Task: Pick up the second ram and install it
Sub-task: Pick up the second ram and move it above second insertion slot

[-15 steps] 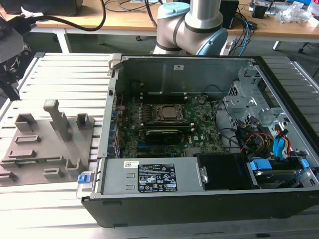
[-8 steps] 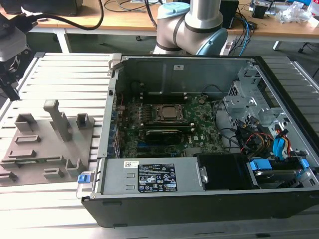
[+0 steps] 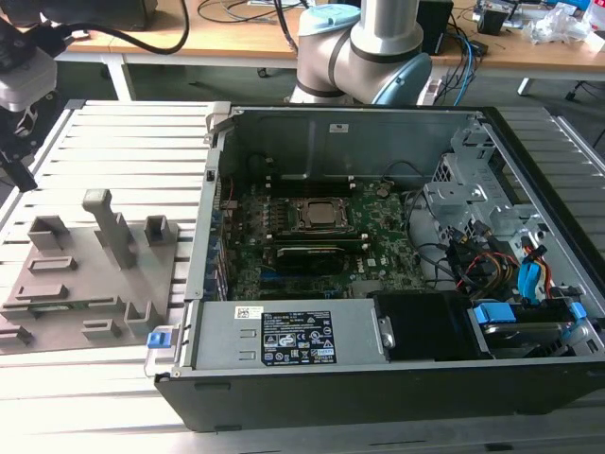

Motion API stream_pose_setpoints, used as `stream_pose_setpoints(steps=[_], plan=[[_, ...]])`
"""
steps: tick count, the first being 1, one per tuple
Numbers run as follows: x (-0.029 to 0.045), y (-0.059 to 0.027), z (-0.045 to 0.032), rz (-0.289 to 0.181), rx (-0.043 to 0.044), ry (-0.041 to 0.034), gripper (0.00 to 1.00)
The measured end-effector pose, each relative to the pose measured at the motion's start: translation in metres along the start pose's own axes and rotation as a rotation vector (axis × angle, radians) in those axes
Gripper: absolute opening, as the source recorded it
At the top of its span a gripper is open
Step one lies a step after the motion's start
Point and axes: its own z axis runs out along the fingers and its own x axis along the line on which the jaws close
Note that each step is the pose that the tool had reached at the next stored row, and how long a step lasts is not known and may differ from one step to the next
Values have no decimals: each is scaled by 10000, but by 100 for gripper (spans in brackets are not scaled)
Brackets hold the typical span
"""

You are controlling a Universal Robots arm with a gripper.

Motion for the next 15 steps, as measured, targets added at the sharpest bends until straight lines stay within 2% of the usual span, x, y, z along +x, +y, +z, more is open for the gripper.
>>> stream_pose_setpoints(steps=[7,15], plan=[[0,0,0,-438,-10,20,11],[0,0,0,-1263,-30,57,11]])
